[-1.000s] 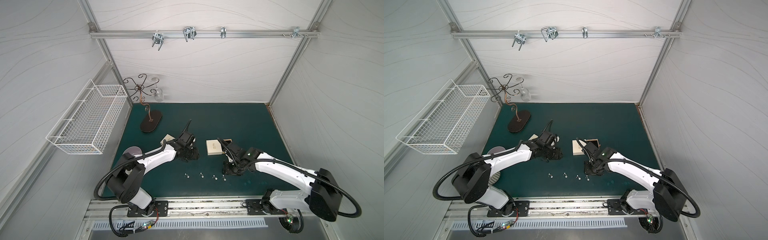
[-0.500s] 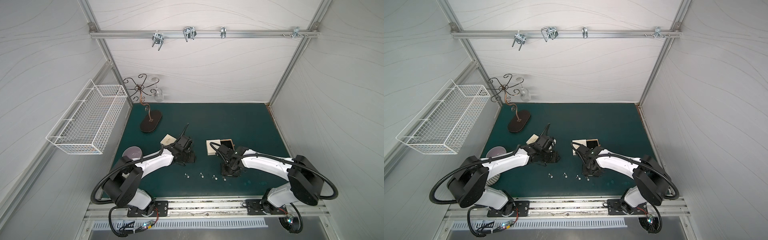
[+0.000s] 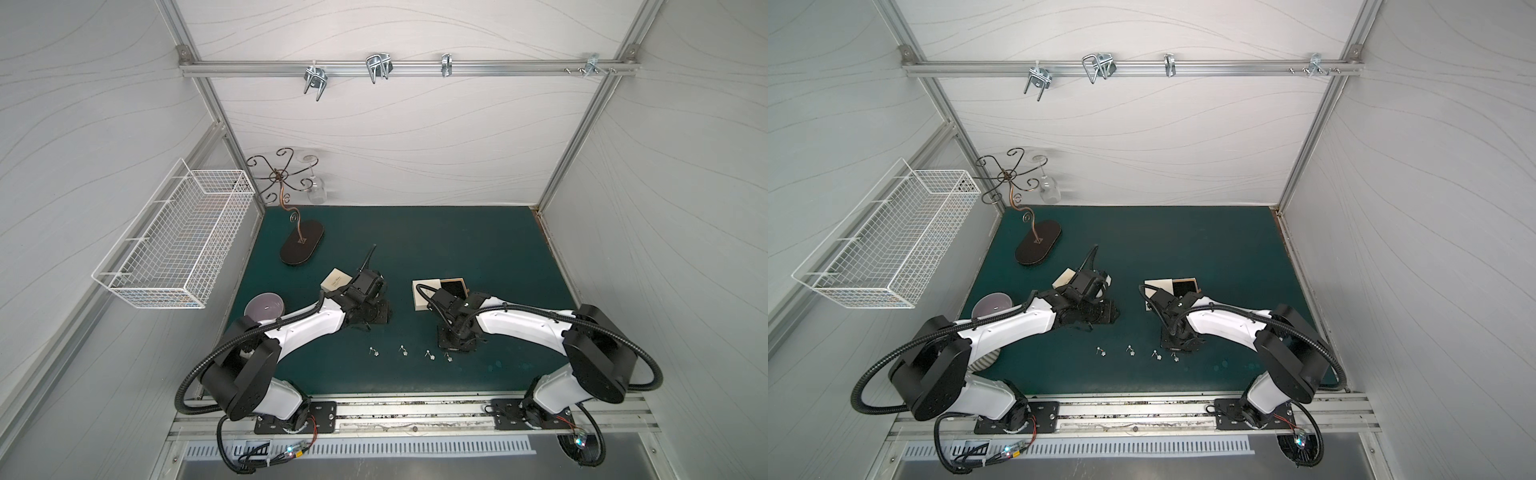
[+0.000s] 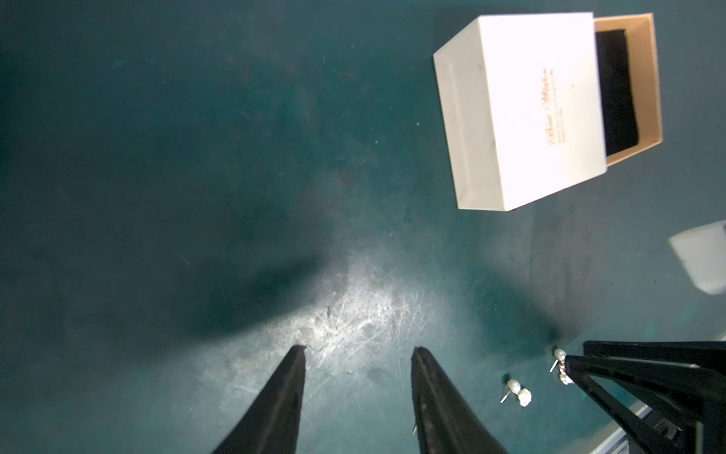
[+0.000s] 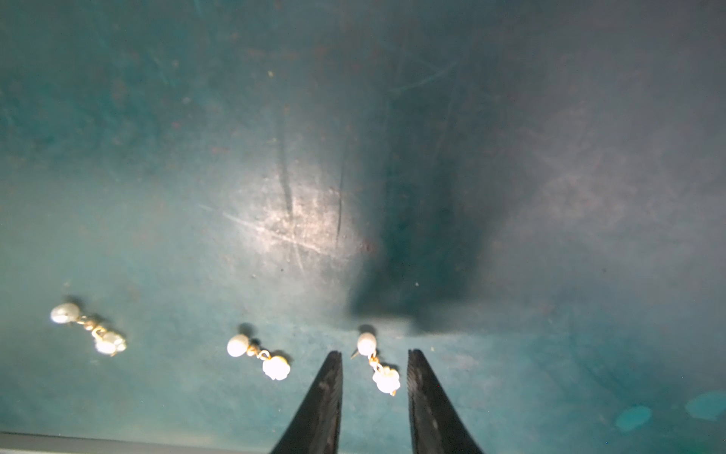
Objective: Place the earrings into the drawer-style jewelry box
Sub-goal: Pick up the earring from the center of the board.
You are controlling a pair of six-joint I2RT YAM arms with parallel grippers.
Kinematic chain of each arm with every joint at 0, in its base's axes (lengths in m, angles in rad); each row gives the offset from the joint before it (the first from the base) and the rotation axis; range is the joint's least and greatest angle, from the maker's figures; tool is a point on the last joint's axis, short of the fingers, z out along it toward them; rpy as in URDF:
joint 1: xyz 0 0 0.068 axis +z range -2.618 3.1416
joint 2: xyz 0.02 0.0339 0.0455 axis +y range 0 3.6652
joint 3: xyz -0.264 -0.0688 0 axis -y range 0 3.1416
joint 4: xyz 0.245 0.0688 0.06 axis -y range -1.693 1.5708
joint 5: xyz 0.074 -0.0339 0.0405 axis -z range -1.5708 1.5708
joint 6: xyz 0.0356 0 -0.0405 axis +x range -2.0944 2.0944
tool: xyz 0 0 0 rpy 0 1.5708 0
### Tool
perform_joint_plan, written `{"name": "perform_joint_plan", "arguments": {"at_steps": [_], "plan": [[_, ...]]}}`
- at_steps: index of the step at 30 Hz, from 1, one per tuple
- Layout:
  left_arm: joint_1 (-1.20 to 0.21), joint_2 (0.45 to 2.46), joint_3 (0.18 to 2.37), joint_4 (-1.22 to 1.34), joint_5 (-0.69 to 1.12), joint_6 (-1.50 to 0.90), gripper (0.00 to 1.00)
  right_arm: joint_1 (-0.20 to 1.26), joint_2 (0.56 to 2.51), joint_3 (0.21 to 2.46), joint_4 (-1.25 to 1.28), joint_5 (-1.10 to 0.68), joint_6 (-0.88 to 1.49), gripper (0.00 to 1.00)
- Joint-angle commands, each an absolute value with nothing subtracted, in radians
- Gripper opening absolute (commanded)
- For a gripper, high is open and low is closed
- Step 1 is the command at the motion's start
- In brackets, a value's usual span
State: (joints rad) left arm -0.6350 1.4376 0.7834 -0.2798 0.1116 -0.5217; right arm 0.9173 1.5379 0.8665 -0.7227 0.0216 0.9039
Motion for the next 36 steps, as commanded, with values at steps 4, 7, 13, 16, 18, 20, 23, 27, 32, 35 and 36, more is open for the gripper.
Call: {"name": "perform_joint_plan", "arguments": {"at_steps": [4, 7, 13, 16, 18, 20, 23, 27, 32, 35, 36], "plan": [[-0.63, 1.399, 0.785, -0.273, 0.087, -0.499, 0.48, 0.925, 1.57, 0.874, -0.707, 0.011, 0.932, 0.27], [-0.629, 1.397, 0.787, -0.279, 0.083, -0.493, 0.48, 0.925, 1.579, 0.873, -0.701, 0.007, 0.934, 0.25], [-0.629, 1.384, 0.787, -0.285, 0.078, -0.491, 0.48, 0.925, 1.589, 0.872, -0.703, 0.007, 0.935, 0.21], [-0.629, 1.38, 0.787, -0.287, 0.073, -0.489, 0.49, 0.925, 1.589, 0.868, -0.697, 0.007, 0.935, 0.21], [-0.628, 1.378, 0.787, -0.289, 0.072, -0.486, 0.49, 0.925, 1.594, 0.869, -0.7, 0.009, 0.935, 0.2], [-0.629, 1.379, 0.789, -0.29, 0.072, -0.485, 0.49, 0.925, 1.594, 0.869, -0.704, 0.012, 0.934, 0.2], [-0.627, 1.379, 0.79, -0.291, 0.072, -0.485, 0.49, 0.925, 1.586, 0.864, -0.709, 0.012, 0.936, 0.2], [-0.628, 1.381, 0.793, -0.29, 0.073, -0.485, 0.49, 0.925, 1.575, 0.854, -0.709, 0.018, 0.939, 0.19], [-0.628, 1.379, 0.797, -0.293, 0.078, -0.485, 0.49, 0.925, 1.58, 0.85, -0.706, 0.021, 0.939, 0.17], [-0.627, 1.373, 0.799, -0.297, 0.082, -0.485, 0.49, 0.925, 1.577, 0.85, -0.701, 0.017, 0.938, 0.15], [-0.626, 1.372, 0.799, -0.299, 0.083, -0.484, 0.49, 0.924, 1.575, 0.85, -0.699, 0.016, 0.938, 0.15]]}}
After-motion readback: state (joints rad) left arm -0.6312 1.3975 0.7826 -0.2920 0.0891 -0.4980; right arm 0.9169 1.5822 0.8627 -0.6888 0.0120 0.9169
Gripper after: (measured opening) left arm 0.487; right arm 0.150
